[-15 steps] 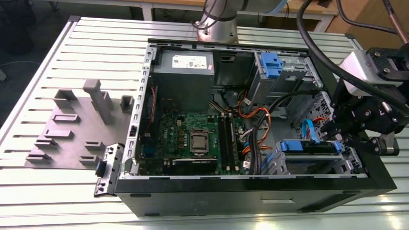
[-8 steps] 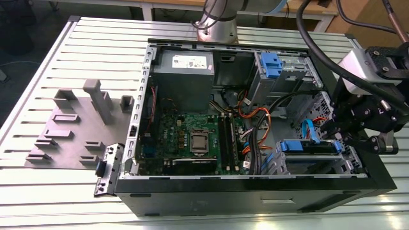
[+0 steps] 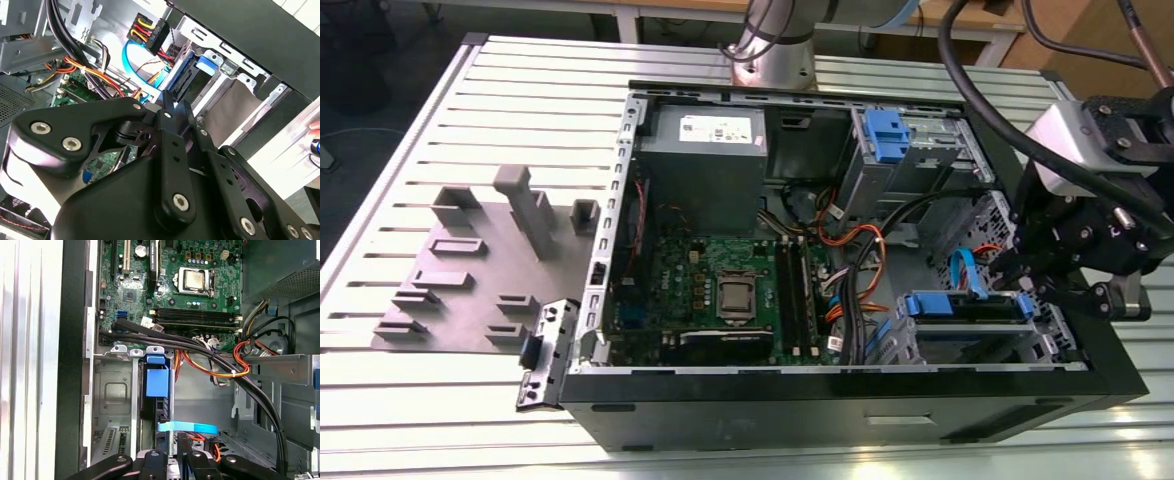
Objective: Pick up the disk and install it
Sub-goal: 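Insert the second disk wire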
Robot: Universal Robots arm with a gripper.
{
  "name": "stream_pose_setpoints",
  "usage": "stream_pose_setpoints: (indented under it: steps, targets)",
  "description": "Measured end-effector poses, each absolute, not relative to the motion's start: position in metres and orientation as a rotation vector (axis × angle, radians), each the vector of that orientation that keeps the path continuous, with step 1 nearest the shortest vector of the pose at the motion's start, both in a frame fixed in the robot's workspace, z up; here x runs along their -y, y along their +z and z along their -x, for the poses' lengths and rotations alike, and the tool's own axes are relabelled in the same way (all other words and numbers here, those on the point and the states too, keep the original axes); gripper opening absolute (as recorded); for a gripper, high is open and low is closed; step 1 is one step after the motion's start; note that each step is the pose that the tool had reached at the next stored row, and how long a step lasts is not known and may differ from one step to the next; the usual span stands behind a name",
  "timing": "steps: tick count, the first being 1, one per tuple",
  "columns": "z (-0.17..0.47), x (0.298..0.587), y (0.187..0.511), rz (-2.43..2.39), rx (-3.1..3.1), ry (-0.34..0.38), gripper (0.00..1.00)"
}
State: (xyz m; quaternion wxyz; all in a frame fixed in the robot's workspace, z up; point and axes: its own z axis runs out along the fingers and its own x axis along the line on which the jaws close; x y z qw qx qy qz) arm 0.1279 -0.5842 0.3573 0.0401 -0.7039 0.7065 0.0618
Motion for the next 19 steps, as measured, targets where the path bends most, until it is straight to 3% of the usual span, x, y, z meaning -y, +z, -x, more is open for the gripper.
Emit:
stream_pose_setpoints:
  steps: [19]
  targets:
    - [-0.134, 0.556, 0.351, 2.157, -2.165, 0.189, 0.24]
